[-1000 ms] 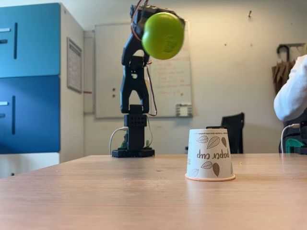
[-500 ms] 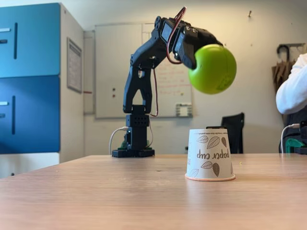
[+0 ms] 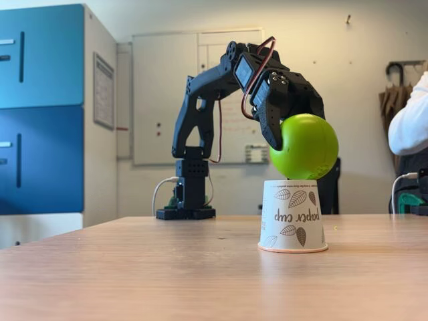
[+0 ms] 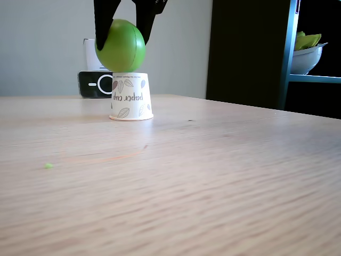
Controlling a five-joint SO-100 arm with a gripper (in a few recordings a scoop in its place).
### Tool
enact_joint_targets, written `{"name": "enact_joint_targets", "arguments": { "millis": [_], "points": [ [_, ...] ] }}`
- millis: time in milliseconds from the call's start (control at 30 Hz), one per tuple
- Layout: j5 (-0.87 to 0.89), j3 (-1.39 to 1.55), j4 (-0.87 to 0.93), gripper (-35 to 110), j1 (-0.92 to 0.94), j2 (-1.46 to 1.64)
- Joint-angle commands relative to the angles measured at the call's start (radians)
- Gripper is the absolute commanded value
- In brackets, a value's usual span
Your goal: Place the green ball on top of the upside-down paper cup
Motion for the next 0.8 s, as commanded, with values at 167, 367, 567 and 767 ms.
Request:
{"name": "enact_joint_targets", "arguments": {
  "millis": [167,367,567,767],
  "points": [
    [-0.002,-0.034,-0.005,30,0.037,0.014],
    [-0.002,-0.028,-0.002,30,0.049,0.009],
    [0.009,-0.009,-0.003,35,0.035,-0.002],
    [0.011,0.015,0.002,38,0.026,0.028]
  ]
}}
